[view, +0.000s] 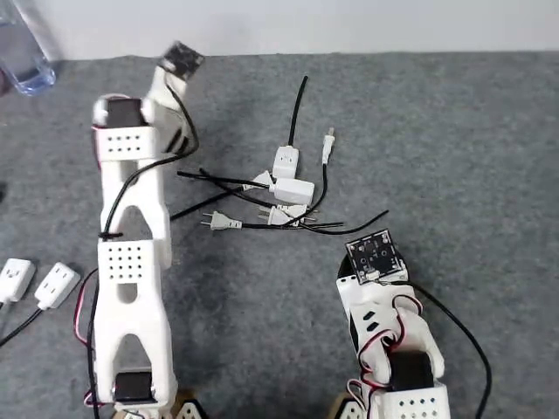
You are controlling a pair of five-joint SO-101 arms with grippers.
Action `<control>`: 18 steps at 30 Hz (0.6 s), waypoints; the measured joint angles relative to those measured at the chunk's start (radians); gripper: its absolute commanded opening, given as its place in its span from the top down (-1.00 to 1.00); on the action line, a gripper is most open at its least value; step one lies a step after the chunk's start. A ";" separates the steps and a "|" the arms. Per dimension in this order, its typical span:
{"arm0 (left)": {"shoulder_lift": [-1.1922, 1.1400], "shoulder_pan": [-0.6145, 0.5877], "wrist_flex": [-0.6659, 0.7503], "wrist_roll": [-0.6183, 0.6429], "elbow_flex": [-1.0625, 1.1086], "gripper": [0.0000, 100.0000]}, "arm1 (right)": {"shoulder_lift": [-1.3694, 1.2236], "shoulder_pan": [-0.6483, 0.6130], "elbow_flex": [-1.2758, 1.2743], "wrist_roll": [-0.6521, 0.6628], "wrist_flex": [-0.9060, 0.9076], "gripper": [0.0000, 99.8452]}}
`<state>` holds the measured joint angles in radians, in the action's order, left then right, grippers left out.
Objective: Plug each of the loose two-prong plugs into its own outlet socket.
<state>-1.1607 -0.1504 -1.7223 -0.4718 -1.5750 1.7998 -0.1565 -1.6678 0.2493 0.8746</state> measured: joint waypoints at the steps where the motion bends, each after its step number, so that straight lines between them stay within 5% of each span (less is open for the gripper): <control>1: 0.009 -0.018 -0.003 0.015 -0.006 0.98 | 0.000 0.000 0.000 0.000 0.000 0.64; 6: 0.157 -0.101 -0.006 0.054 0.123 0.98 | 0.000 0.000 0.000 0.000 0.000 0.64; 18: 0.796 -0.180 -0.006 -0.005 0.809 0.98 | 0.000 0.000 0.000 0.000 0.000 0.64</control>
<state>-0.3644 -0.3299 -1.7285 -0.4764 -0.7664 1.7998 -0.1565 -1.6678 0.2493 0.8746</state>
